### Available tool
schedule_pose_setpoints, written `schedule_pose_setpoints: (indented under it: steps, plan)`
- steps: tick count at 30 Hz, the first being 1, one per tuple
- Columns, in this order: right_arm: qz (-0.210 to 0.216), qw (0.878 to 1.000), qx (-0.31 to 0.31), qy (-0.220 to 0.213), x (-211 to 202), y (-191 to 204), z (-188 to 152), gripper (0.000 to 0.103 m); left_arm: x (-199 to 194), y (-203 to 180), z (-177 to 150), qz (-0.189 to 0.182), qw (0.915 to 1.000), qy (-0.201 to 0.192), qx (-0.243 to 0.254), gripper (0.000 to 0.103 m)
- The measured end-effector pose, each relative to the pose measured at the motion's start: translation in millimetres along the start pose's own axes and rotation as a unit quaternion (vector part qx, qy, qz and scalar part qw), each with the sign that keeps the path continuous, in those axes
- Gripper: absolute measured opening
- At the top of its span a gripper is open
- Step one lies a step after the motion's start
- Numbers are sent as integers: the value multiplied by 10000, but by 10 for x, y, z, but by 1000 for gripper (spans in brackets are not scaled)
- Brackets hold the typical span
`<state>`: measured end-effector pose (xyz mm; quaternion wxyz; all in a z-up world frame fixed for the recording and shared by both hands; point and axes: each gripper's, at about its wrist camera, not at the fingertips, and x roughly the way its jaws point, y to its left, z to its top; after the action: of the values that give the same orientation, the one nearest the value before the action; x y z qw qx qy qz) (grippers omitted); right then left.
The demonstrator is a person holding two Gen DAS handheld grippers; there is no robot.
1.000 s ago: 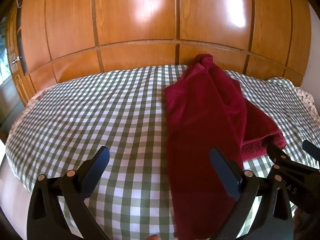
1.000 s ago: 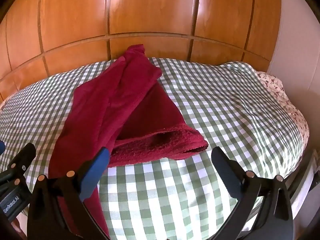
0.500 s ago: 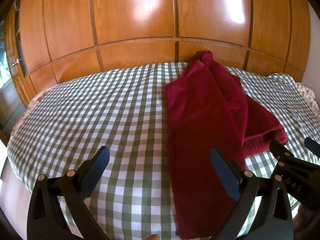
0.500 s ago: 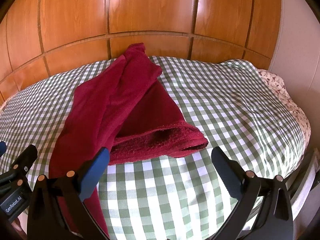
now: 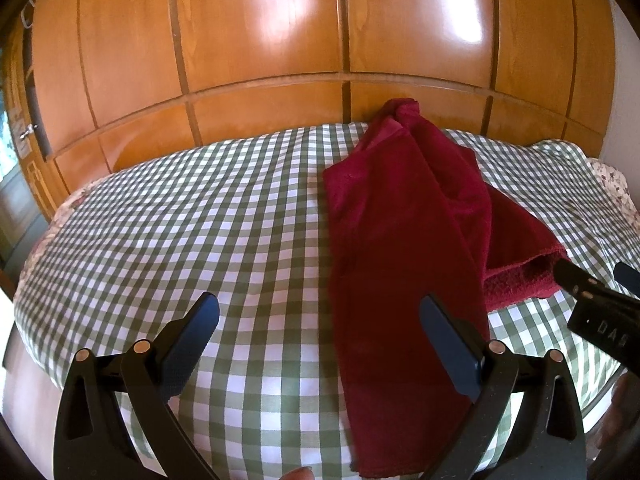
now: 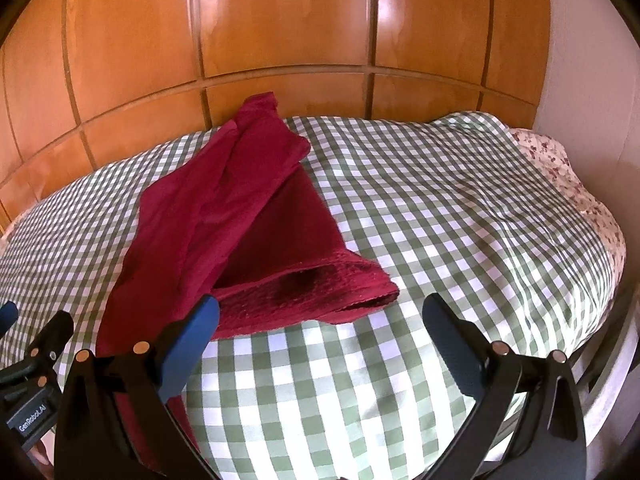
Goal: Fold small clothes
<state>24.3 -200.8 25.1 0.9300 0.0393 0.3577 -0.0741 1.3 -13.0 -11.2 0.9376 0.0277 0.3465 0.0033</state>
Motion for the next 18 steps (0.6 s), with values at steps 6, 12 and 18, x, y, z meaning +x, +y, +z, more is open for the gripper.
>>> schedule_pose_setpoints:
  steps: [6,12,18]
  plan:
    - [25,10000,87,13,22,-86,9,101,32,-22,-3,-3,10000,62,64,99]
    - [54,9999,148,33,42,-135,8,101,54,-58,-3,-10,9998,82,153,99]
    - [69,9998,186,52,65,-176,9,101,80,-90,-11,-77,9996,148,227,99]
